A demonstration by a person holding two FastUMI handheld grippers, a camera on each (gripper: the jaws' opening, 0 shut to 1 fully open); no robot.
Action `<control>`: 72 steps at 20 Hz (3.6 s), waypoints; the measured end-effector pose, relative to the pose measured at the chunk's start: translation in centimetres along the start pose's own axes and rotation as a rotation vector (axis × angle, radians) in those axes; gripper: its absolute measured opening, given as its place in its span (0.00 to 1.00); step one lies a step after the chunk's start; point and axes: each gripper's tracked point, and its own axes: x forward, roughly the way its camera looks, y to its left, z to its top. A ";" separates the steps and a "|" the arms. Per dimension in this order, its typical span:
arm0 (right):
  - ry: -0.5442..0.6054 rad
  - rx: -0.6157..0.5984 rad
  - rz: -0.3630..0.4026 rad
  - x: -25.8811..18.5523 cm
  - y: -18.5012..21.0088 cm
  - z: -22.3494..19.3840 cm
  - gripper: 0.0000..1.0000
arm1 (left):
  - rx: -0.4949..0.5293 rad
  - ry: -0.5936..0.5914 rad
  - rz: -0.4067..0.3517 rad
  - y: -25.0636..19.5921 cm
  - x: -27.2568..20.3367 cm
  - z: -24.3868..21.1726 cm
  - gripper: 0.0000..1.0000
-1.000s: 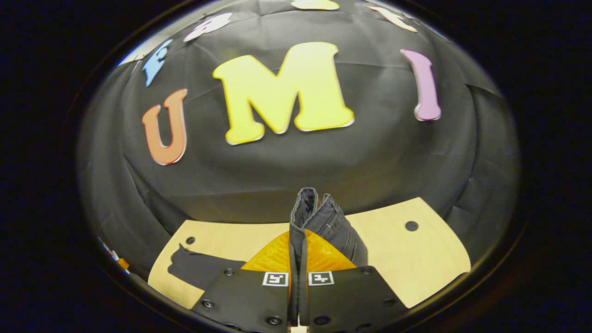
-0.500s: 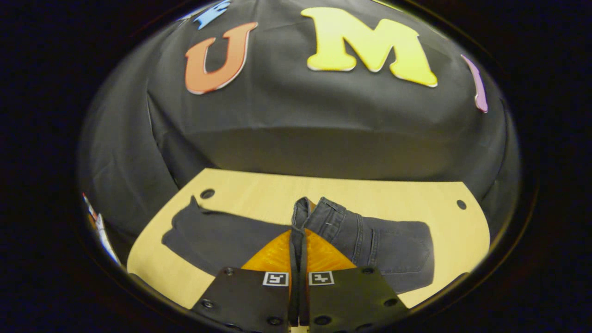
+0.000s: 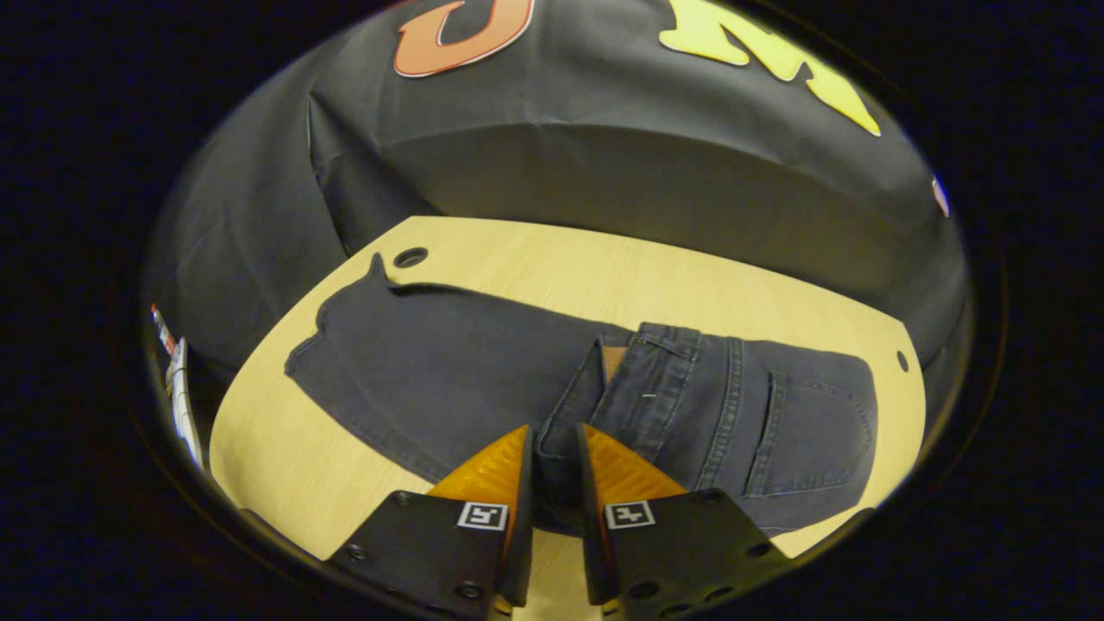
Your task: Grasp the waist and the cuffs of the jeans and fold them to make the two legs overlap; first hold the waist and fold one-third of the jeans toward the cuffs, then hold the cuffs and fold the remaining one-third in the same direction to finish folding.
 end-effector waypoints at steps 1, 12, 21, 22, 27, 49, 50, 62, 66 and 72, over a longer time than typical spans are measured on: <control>-0.021 -0.005 0.017 -0.6 0.5 0.6 0.32 | -0.034 0.014 -0.002 -0.1 0.5 -0.5 0.99; -0.137 -0.015 0.129 -17.9 -2.2 3.9 0.84 | -0.626 0.233 -0.144 -2.4 9.2 -6.9 0.99; -0.242 0.110 -0.026 -28.7 -13.7 5.7 0.87 | -0.876 0.257 -0.102 -2.9 15.7 -7.8 1.00; -0.244 0.134 -0.040 -28.9 -14.7 5.4 0.84 | -0.872 0.254 -0.103 -3.4 16.4 -7.6 0.97; -0.230 0.184 -0.074 -30.0 -17.8 3.5 0.87 | -0.912 0.222 -0.105 -4.2 18.7 -6.5 0.97; -0.189 0.288 -0.208 -32.9 -24.2 -2.4 0.91 | -0.785 0.289 -0.049 -6.9 23.2 -6.7 0.11; -0.210 0.286 -0.235 -33.4 -24.9 -2.1 0.92 | -0.774 0.270 -0.073 -7.6 22.7 -5.9 0.08; -0.363 0.364 -0.400 -43.9 -26.9 -5.3 0.96 | -0.337 0.108 -0.312 -22.5 12.6 1.7 0.06; -0.382 0.422 -0.439 -46.9 -29.8 -7.9 1.00 | -0.133 0.082 -0.342 -29.4 10.0 0.1 0.06; -0.381 0.525 -0.494 -49.7 -37.2 -12.6 0.95 | 0.172 0.012 -0.330 -38.6 9.4 -7.5 0.06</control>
